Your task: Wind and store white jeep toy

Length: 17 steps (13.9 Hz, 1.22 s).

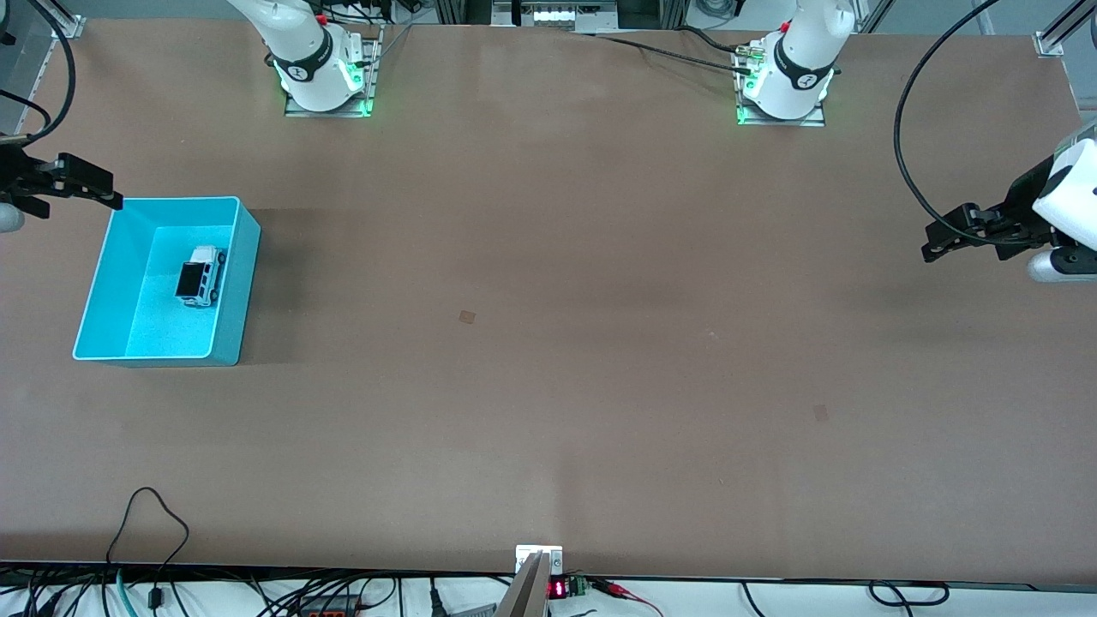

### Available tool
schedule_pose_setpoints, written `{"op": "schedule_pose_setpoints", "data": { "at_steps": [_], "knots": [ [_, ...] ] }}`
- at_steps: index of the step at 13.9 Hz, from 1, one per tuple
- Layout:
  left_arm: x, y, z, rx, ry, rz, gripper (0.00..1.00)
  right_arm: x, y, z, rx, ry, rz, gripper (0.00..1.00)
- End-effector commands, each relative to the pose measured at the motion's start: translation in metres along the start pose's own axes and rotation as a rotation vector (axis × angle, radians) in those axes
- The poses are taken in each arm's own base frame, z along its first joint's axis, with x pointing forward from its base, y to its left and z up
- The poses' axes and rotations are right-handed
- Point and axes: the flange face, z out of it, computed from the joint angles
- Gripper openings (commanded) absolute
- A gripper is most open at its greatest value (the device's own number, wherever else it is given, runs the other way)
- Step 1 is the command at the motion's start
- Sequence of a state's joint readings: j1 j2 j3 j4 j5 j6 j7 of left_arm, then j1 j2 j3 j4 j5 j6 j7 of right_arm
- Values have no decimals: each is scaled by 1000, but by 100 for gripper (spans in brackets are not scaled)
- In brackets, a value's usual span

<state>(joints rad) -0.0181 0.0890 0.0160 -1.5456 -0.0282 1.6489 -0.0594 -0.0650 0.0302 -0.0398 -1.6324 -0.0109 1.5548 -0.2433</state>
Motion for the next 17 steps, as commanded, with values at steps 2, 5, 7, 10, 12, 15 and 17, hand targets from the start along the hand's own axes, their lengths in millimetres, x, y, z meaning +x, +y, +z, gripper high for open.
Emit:
{"op": "schedule_pose_setpoints", "data": {
  "at_steps": [2,5,7,10,12,15,17],
  "knots": [
    [-5,1,-6,-7,2,13,100,4,-11,-7,8,1,-10,100],
    [-5,4,-5,-7,-1,16,100,8,-22,-7,-12,1,-16,100],
    [-5,3,-4,-5,-2,14,100,10,-27,-6,-4,3,94,100],
    [-4,1,-3,-7,1,11,100,10,-29,-5,1,1,131,100],
    [-4,1,-3,-5,-2,11,100,12,-33,-3,0,-5,117,100],
    [-3,0,-2,-6,-4,8,100,15,-42,0,-2,-12,108,100],
    [-3,-1,-2,-6,-4,6,100,14,-41,0,0,-14,113,100]
  ]
}}
